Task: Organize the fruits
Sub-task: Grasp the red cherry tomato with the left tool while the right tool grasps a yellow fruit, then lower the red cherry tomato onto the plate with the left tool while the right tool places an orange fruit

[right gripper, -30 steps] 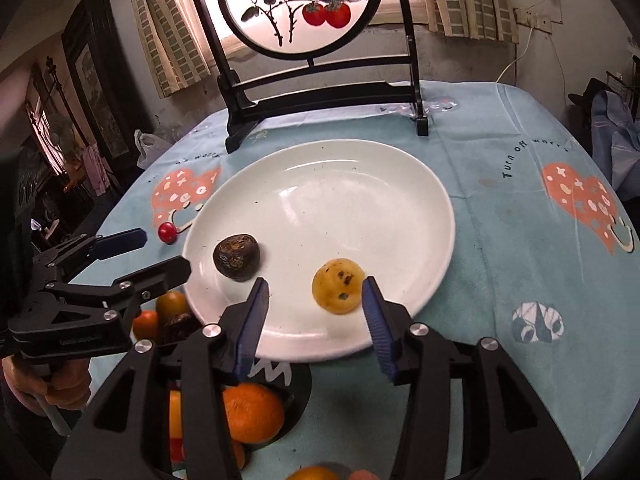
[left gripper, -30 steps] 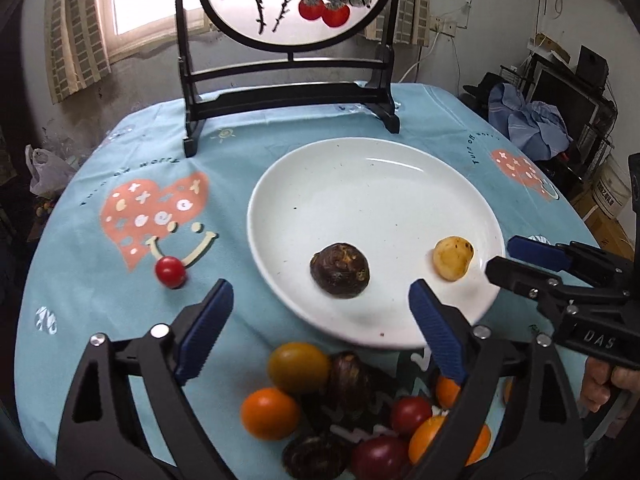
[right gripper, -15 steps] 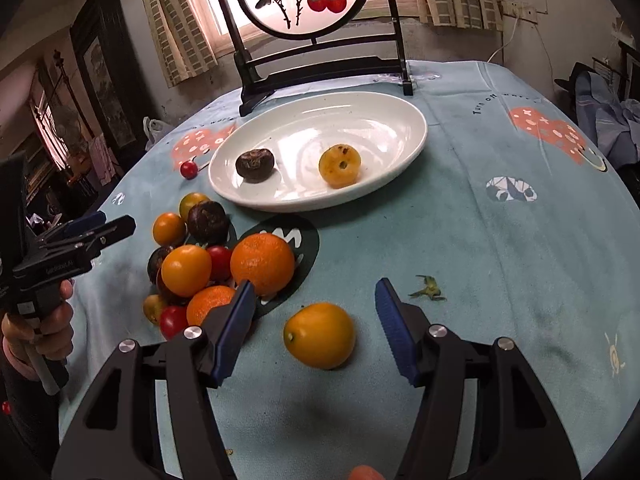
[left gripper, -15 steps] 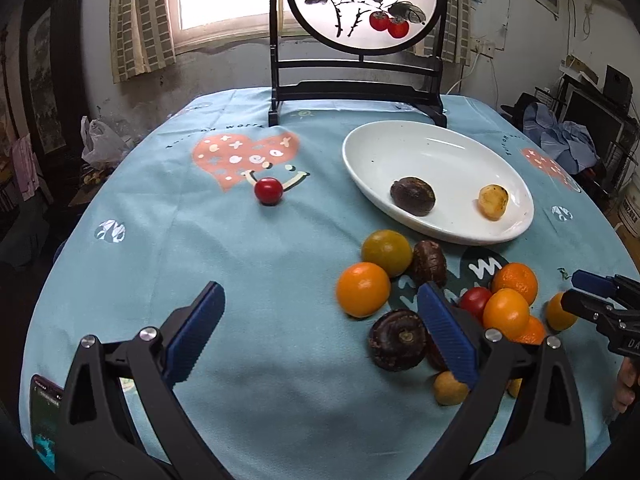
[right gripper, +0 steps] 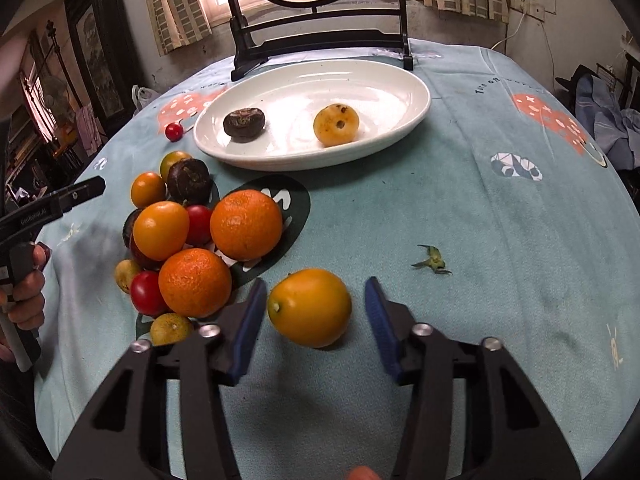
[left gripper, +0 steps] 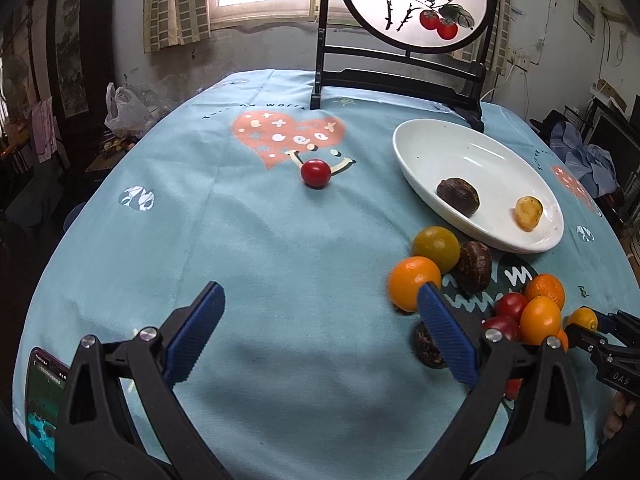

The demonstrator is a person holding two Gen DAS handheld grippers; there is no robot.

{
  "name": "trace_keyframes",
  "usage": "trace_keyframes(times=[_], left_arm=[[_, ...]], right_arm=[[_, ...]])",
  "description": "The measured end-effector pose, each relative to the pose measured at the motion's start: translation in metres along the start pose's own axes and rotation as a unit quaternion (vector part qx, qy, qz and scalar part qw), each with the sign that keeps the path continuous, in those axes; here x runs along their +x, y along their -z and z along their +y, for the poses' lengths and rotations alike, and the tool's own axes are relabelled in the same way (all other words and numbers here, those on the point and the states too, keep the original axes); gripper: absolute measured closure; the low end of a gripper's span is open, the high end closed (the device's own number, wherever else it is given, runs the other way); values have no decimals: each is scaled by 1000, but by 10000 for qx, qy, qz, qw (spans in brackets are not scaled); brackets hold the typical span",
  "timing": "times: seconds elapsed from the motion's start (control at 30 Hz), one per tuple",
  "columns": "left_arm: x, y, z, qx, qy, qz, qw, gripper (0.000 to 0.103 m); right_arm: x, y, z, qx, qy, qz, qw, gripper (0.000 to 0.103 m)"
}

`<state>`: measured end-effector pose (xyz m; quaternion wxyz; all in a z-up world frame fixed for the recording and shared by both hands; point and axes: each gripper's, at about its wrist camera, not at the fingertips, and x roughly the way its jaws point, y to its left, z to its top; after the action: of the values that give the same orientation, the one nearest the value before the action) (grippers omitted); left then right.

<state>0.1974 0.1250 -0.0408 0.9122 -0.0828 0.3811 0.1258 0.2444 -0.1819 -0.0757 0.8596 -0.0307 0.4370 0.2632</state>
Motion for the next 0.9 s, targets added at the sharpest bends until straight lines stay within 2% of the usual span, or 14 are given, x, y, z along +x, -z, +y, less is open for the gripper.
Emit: trace_keyframes(times=[0.1,0.2,0.3,0.4,0.43,0.53,0.67,0.83,0.9], left_arm=[[5,-3,5,-144,-51,34,9999,4],[19,-13,11,-343,-5,111,9994,6],[42,-35,16,-400,-12,224,9989,22],[69,-61,16,-432,7,279,9987,48],[78,-68,15,-441,56,304,9985,51],[98,-84,6,-296,133,301,9990,55],[117,-92,-4,-80,38,329,9994,58],[140,-93,-3,-78,-74,588,9982,69],[140,-92,-3,-3,-140,540,9984,72]], right_arm=[[0,0,-2,52,-63,-23,10000,64],[-2,-1,-6,154,-151,-66,9997,64],[-4,-1,-6,174,-160,-104,9997,64],[-3,-1,-8,221,-170,-66,9996,64],[-2,-1,-8,245,-192,-39,9995,64],[-1,-1,-9,269,-227,-10,9994,64],[-1,-1,-7,249,-302,-5,9992,64],[-2,-2,-4,208,-367,0,9991,64],[-2,-2,-4,209,-383,-6,9990,64]])
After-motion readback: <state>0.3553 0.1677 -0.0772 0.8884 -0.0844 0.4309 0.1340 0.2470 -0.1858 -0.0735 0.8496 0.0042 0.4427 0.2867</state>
